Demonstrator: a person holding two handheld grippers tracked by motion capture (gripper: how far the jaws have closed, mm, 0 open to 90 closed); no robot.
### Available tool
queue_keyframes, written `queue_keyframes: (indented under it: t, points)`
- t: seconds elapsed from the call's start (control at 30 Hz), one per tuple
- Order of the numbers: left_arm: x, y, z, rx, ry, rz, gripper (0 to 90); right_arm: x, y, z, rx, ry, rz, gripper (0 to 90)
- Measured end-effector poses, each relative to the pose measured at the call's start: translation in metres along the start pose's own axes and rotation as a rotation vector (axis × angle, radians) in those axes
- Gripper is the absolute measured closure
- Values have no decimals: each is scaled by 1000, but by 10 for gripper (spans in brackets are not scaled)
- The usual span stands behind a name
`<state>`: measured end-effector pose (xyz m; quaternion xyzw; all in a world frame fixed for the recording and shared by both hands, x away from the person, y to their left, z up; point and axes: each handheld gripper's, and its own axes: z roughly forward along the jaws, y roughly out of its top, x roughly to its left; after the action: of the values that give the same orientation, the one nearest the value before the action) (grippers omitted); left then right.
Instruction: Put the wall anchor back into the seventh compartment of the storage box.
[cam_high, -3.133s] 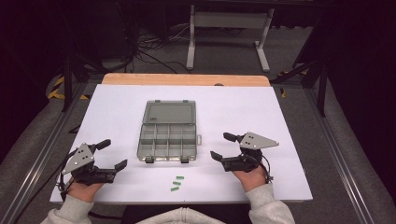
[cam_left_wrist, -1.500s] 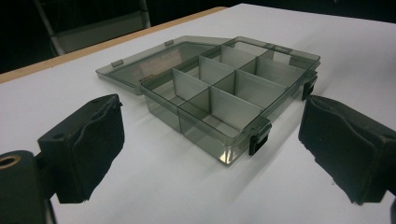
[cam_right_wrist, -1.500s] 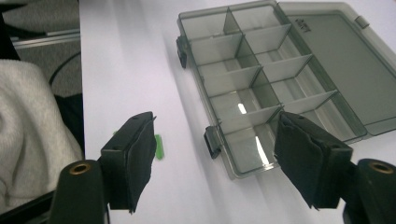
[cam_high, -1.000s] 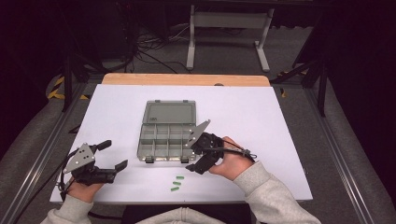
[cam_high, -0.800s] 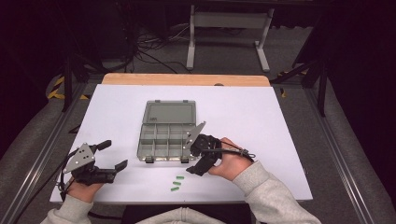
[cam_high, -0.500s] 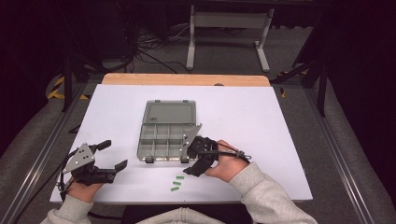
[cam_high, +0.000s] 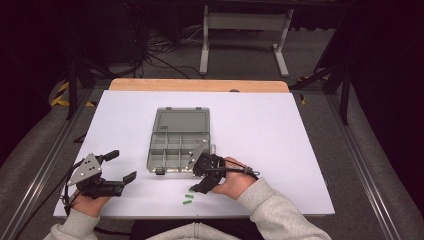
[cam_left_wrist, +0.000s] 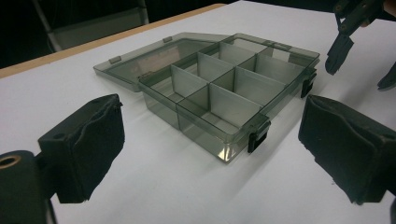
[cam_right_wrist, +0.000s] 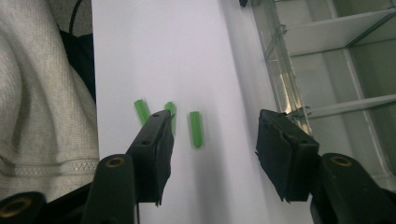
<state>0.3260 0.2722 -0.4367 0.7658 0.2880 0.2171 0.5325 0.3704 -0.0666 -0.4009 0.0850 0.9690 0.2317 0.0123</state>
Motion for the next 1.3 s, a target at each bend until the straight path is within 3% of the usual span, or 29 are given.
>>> queue_keyframes:
  t: [0.5,1.3]
  points:
    - [0,0,0,1,-1,1,77,5,3,21,38,25,-26,598]
    - [1,-1,2,2,4,1,80,7,3,35,76,5,-52,777]
